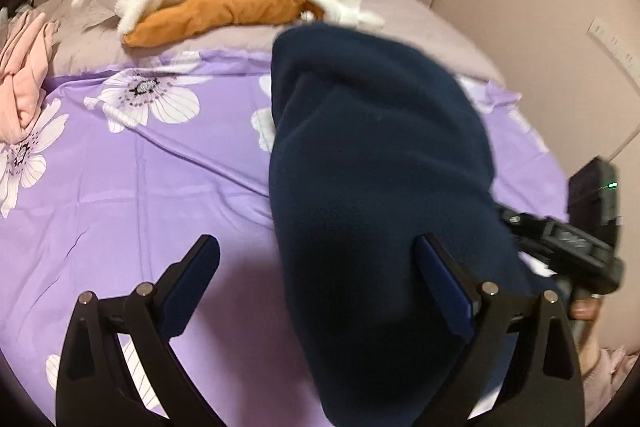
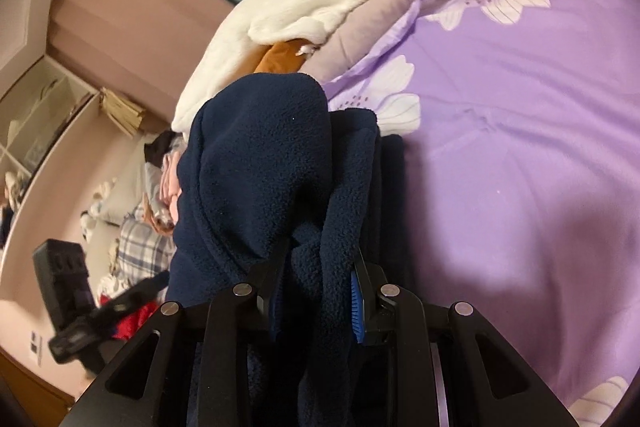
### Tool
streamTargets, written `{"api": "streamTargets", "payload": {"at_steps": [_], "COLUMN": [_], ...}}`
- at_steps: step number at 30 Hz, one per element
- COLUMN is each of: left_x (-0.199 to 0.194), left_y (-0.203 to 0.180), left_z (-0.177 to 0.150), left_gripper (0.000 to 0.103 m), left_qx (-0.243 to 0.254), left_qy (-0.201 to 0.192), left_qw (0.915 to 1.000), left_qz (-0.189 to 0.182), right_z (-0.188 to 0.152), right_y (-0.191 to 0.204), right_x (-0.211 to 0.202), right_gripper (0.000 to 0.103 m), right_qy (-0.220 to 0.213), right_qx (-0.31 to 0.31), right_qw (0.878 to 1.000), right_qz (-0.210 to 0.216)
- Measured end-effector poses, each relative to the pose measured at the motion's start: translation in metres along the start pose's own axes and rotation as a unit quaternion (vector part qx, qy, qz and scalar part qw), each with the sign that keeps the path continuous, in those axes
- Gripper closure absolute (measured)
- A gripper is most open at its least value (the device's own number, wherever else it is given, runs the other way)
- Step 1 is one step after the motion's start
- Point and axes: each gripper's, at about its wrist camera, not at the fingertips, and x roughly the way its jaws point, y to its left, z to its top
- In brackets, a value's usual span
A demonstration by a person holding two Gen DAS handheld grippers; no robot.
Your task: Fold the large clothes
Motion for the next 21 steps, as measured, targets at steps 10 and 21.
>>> {"api": "streamTargets", "payload": {"at_steps": [10,21], "left_x": [0.016,0.016], "left_y": [-0.001,-0.003], "left_z": [0.003,0.003], "left_gripper": [0.003,0.003], "left_qx": [-0.006,-0.009], "left_qy": [0.018,0.023], "left_qw": [0.9998,0.9997], "left_qz": [-0.001,-0.007], "right_z": [0.007,0.051], "right_y": [0.02,0.14], "right_x": [-0.047,0.016], "right_gripper": [0.068,0.068], "right_qy": [-0.051,0.035], "right_qx": [-0.043,-0.205], "right_qw": [0.997,0.978], "right_qz": [-0.027,-0.006]}}
